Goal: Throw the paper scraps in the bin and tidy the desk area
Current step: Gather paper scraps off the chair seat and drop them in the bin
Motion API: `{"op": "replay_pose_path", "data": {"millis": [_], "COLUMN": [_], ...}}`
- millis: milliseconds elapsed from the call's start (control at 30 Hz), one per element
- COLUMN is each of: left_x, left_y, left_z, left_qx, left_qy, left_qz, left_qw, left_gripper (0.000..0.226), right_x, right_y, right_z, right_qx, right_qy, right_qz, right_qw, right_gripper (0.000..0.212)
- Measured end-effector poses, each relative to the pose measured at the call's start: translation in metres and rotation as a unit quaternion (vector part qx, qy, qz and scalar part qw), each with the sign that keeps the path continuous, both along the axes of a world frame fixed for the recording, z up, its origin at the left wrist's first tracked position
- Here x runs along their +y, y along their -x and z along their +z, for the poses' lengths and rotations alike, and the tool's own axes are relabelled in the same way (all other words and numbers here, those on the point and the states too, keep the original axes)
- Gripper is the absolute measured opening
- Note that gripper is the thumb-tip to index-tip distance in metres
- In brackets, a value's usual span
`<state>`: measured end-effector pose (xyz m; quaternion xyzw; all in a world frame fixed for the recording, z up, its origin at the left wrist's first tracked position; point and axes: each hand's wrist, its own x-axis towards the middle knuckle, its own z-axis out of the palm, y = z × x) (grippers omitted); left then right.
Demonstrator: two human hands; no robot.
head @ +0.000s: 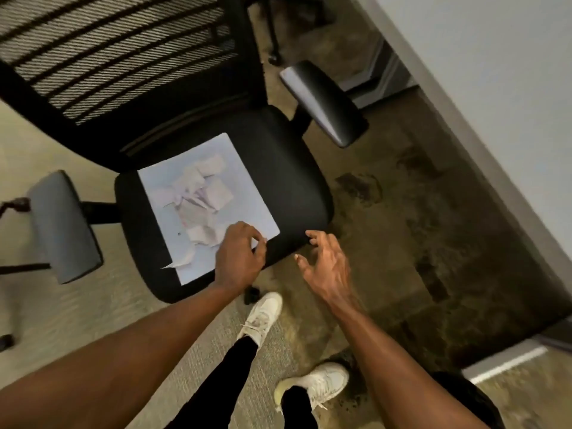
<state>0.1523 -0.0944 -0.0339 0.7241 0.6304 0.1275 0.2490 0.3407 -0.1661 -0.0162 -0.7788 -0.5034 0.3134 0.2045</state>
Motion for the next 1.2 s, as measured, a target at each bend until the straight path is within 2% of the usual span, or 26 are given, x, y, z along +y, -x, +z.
{"op": "replay_pose_path", "data": {"millis": [100, 167, 233, 367, 467, 667, 1000, 1100, 1200], "left_x": [0.015, 0.027, 0.026, 0.026, 0.027, 0.030, 0.036, 0.033, 0.032], "left_y": [0.040, 0.078, 0.081, 0.085, 0.086, 0.070, 0.070, 0.073, 0.073], "left_z": [0.001, -0.001, -0.002, -0.007, -0.016, -0.025, -0.037, -0.042, -0.047], "left_qx": [0.065, 0.105, 0.125, 0.169, 0.190, 0.154, 0.153, 0.123, 0.076], "left_qy": [-0.053, -0.064, -0.069, -0.020, 0.019, 0.075, 0.094, 0.090, 0.074], "left_qz": [0.051, 0.111, 0.121, 0.192, 0.229, 0.287, 0.275, 0.274, 0.277], "left_qw": [0.995, 0.986, 0.982, 0.967, 0.955, 0.943, 0.945, 0.949, 0.955], "left_gripper": [0.043, 0.067, 0.086, 0.121, 0.131, 0.124, 0.093, 0.086, 0.082], "right_x": [0.033, 0.068, 0.084, 0.119, 0.148, 0.182, 0.206, 0.204, 0.205], "right_y": [0.025, 0.057, 0.062, 0.086, 0.108, 0.141, 0.185, 0.189, 0.188], "right_z": [0.001, -0.002, -0.002, -0.009, -0.010, -0.016, -0.031, -0.033, -0.035], "right_qx": [0.016, 0.012, 0.007, -0.004, -0.027, -0.066, -0.161, -0.169, -0.170], "right_qy": [-0.001, 0.004, -0.002, -0.005, -0.001, 0.027, 0.077, 0.078, 0.062], "right_qz": [0.048, 0.106, 0.119, 0.151, 0.172, 0.177, 0.218, 0.210, 0.211], "right_qw": [0.999, 0.994, 0.993, 0.988, 0.985, 0.982, 0.960, 0.960, 0.960], "right_gripper": [0.057, 0.059, 0.062, 0.068, 0.074, 0.091, 0.098, 0.094, 0.082]}}
